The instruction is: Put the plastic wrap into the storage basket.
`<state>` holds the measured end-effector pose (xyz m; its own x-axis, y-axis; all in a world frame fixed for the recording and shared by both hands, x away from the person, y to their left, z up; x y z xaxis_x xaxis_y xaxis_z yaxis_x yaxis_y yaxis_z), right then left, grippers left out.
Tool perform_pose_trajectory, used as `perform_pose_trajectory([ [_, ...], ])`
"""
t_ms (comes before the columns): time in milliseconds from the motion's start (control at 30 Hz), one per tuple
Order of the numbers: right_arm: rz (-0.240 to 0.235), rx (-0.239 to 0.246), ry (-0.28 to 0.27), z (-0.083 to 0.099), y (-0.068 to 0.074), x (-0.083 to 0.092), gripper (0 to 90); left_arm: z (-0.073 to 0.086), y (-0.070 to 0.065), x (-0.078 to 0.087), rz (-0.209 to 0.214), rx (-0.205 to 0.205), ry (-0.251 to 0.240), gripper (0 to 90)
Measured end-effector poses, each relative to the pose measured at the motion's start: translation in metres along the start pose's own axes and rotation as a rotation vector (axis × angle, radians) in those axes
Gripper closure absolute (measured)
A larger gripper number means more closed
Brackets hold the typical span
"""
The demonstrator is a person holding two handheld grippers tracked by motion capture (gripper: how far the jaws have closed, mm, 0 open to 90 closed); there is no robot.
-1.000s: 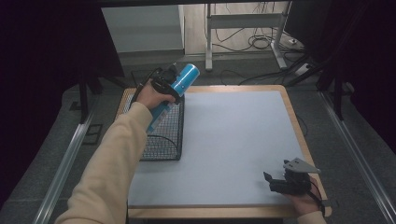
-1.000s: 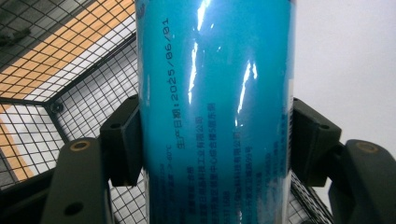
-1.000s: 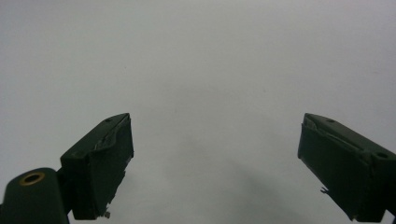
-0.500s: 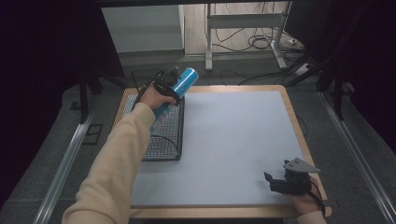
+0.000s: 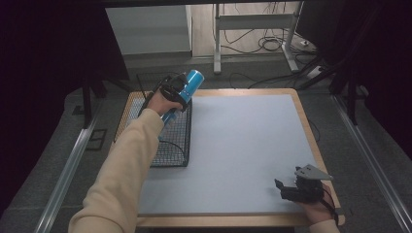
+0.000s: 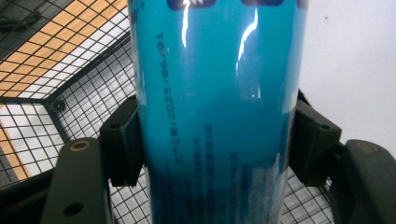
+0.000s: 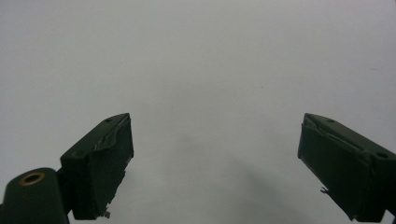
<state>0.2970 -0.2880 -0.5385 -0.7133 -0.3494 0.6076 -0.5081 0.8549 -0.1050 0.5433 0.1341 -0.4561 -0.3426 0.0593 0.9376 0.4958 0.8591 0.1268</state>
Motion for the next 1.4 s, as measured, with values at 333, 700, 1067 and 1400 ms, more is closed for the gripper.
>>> perform_pose_trajectory([
  [333,0.004,0.002,0.010,0.001,0.000,-0.001,10.9,0.003,0.005,-0.013,-0.022,0.024,0.026,31.5],
  [700,0.005,0.003,0.011,0.001,0.000,-0.001,10.9,0.003,0.009,-0.016,-0.029,0.044,0.024,31.5],
  [1067,0.006,0.004,0.012,0.001,0.000,-0.001,10.9,0.000,0.010,-0.012,-0.027,0.051,-0.020,28.6],
  [1400,0.003,0.004,0.007,0.001,0.001,0.000,10.9,0.009,0.005,0.013,0.019,0.110,-0.094,11.0],
])
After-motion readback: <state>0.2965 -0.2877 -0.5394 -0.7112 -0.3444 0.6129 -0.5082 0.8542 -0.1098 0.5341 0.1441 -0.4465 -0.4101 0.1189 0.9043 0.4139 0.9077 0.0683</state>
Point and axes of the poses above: each handheld gripper's, and its own axes: x roughly backward along the jaws, z roughly out of its underside, y roughly to its left, the point moved 4 cm from there along -x, roughly forward along the jaws
